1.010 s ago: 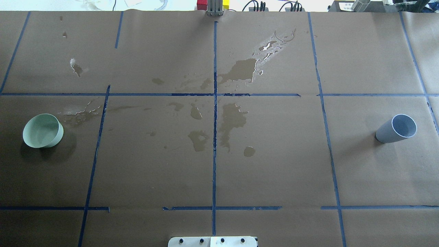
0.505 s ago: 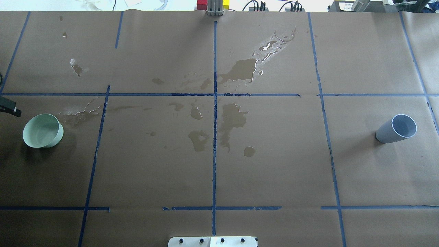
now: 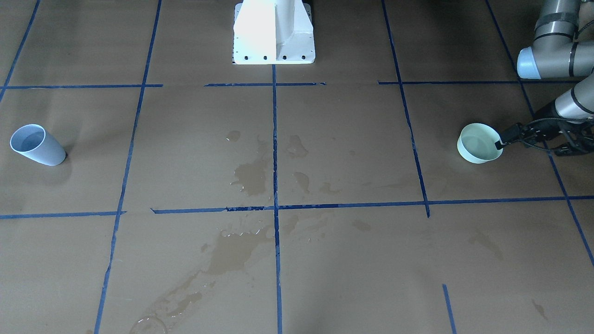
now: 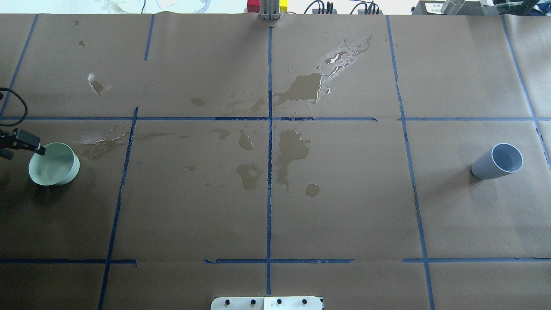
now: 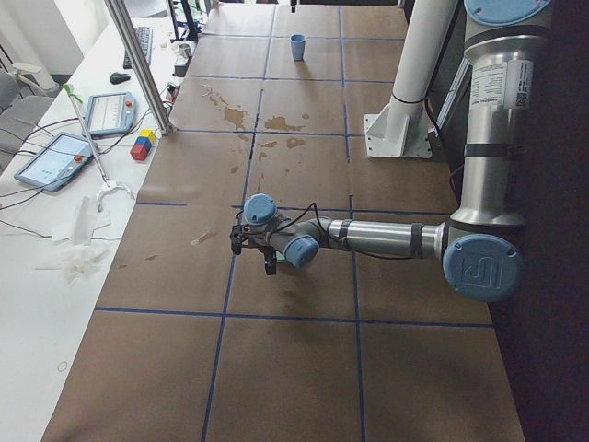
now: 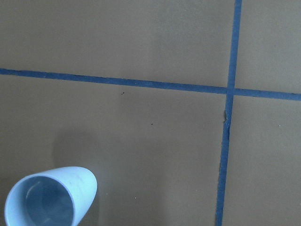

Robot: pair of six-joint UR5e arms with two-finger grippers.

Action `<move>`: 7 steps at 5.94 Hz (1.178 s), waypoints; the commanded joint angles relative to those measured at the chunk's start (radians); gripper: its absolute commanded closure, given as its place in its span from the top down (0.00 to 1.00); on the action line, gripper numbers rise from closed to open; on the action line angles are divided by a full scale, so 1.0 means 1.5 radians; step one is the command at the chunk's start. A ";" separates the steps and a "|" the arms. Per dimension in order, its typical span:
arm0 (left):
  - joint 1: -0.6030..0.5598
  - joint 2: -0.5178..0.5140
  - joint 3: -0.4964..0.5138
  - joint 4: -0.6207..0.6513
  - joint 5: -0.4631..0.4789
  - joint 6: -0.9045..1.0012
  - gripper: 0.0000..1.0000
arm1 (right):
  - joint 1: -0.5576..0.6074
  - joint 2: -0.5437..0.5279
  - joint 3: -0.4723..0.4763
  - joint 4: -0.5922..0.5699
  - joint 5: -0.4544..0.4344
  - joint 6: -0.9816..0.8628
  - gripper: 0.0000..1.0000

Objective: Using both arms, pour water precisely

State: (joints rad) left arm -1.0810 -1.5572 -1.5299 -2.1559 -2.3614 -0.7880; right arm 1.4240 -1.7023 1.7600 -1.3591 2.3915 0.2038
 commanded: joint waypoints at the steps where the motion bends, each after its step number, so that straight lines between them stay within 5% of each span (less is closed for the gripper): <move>1: 0.016 0.001 0.000 -0.001 0.000 -0.001 0.88 | -0.005 0.000 0.000 0.000 0.000 0.000 1.00; 2: 0.016 0.003 -0.001 -0.001 0.000 -0.001 0.79 | -0.011 0.001 0.000 0.000 0.000 0.000 1.00; 6: 0.026 0.004 0.007 -0.001 -0.001 0.001 0.72 | -0.012 0.002 0.001 0.001 0.000 0.000 1.00; 7: 0.030 0.004 0.008 -0.001 0.000 0.000 0.42 | -0.012 0.002 0.001 0.001 0.000 0.000 1.00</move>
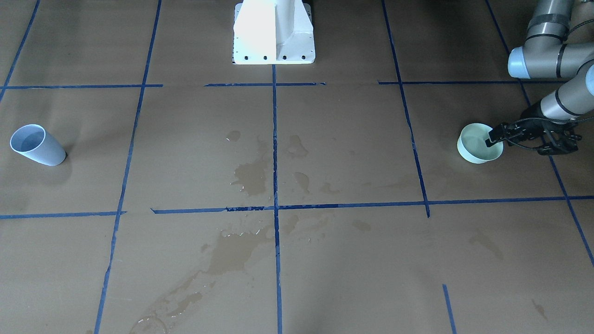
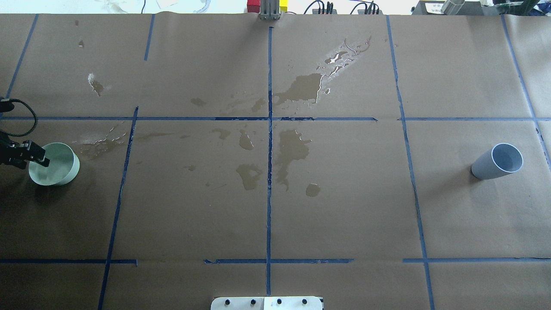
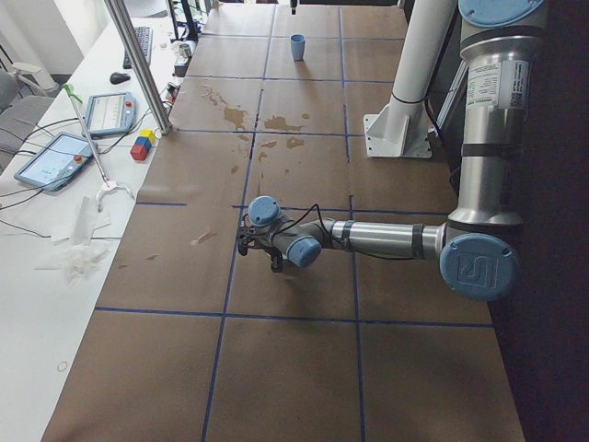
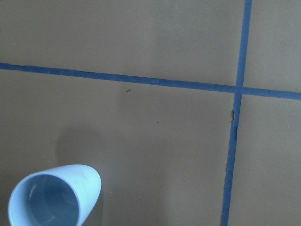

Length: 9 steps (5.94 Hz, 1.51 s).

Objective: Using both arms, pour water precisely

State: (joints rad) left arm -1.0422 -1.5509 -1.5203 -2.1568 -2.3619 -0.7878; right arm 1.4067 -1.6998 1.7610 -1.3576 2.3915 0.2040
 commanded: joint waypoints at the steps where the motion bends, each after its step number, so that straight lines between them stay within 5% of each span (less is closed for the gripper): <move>1: 0.005 0.000 0.001 0.001 0.003 -0.003 0.07 | 0.000 0.000 0.000 -0.001 0.000 0.000 1.00; 4: 0.036 -0.045 -0.081 -0.010 0.005 -0.160 0.00 | 0.000 0.001 0.002 0.000 0.000 0.001 1.00; 6: 0.134 -0.166 -0.101 -0.003 0.067 -0.214 0.00 | 0.000 0.001 0.002 0.000 0.000 0.001 1.00; 7: 0.191 -0.245 -0.102 0.062 0.069 -0.263 0.00 | 0.000 0.002 0.002 0.000 0.000 0.001 1.00; 9: 0.290 -0.431 -0.100 0.271 0.197 -0.343 0.00 | 0.000 0.002 0.003 0.000 0.000 0.001 1.00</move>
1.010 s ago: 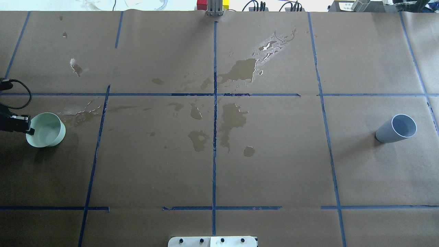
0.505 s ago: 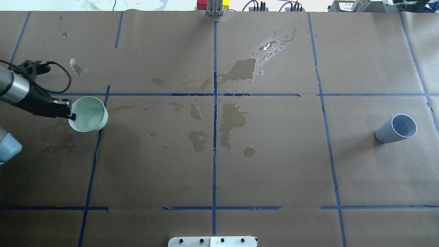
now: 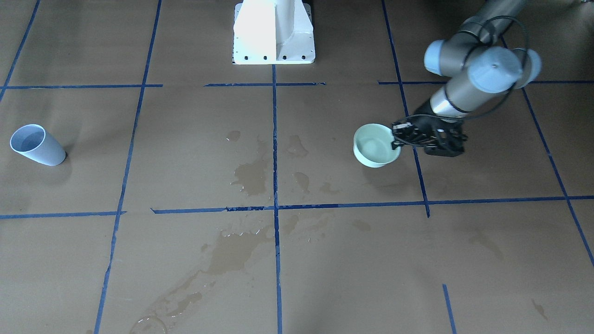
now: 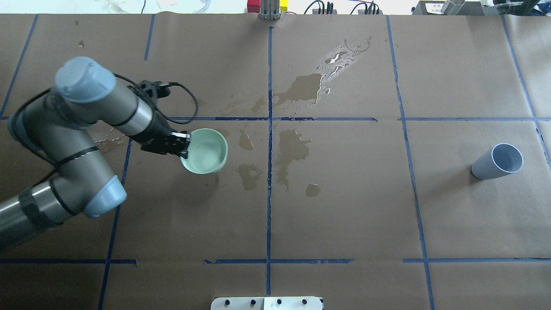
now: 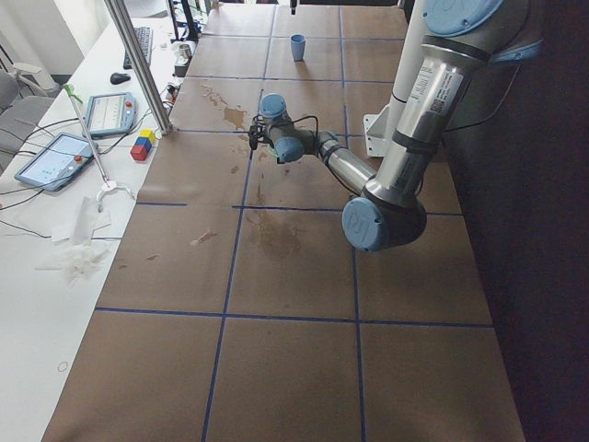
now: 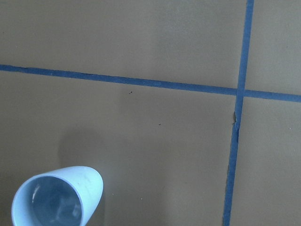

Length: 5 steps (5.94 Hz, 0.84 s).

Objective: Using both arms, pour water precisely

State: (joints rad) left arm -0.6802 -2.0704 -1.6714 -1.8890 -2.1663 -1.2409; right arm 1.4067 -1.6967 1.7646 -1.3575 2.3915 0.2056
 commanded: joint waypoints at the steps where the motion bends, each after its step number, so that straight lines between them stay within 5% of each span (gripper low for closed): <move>1: 0.108 -0.115 0.010 0.094 0.137 -0.055 0.01 | -0.006 0.000 0.000 0.005 0.000 0.000 1.00; 2: 0.135 -0.140 0.044 0.092 0.194 -0.056 0.01 | -0.006 0.000 -0.003 0.024 0.015 0.000 1.00; 5: 0.135 -0.151 0.072 0.087 0.203 -0.056 0.02 | -0.006 -0.001 -0.001 0.026 0.034 0.001 1.00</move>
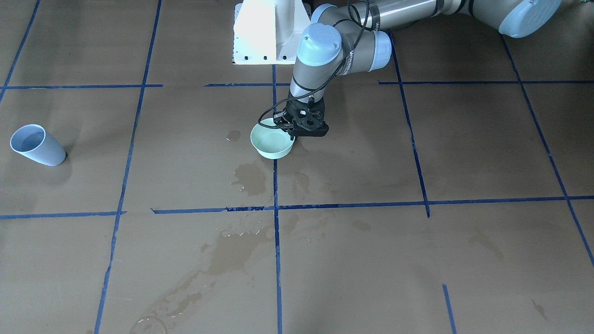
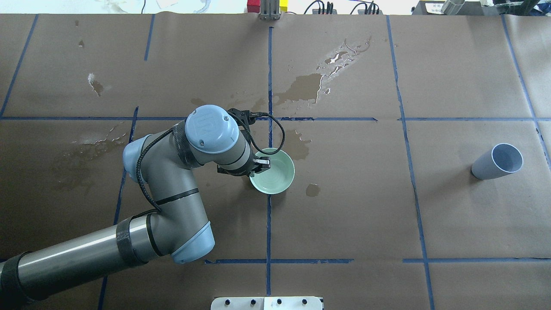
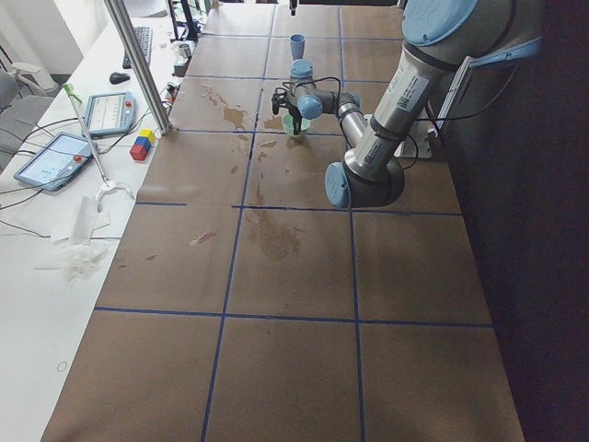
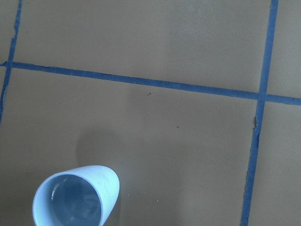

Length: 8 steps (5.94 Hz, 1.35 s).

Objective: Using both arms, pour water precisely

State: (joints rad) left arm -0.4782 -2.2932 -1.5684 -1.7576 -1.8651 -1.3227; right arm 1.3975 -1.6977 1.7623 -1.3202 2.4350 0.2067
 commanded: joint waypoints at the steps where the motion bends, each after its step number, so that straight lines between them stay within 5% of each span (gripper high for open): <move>1: 0.001 -0.001 0.004 0.000 0.002 -0.001 0.02 | 0.000 0.000 0.002 0.001 0.006 0.000 1.00; 7: 0.009 0.001 0.005 -0.002 0.002 0.006 0.40 | 0.000 0.001 0.001 0.001 0.008 0.001 1.00; 8: 0.007 0.004 -0.004 0.000 -0.001 0.012 0.99 | 0.000 0.001 0.001 0.000 0.008 0.002 1.00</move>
State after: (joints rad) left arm -0.4663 -2.2902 -1.5652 -1.7601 -1.8636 -1.3129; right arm 1.3975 -1.6971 1.7642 -1.3196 2.4463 0.2090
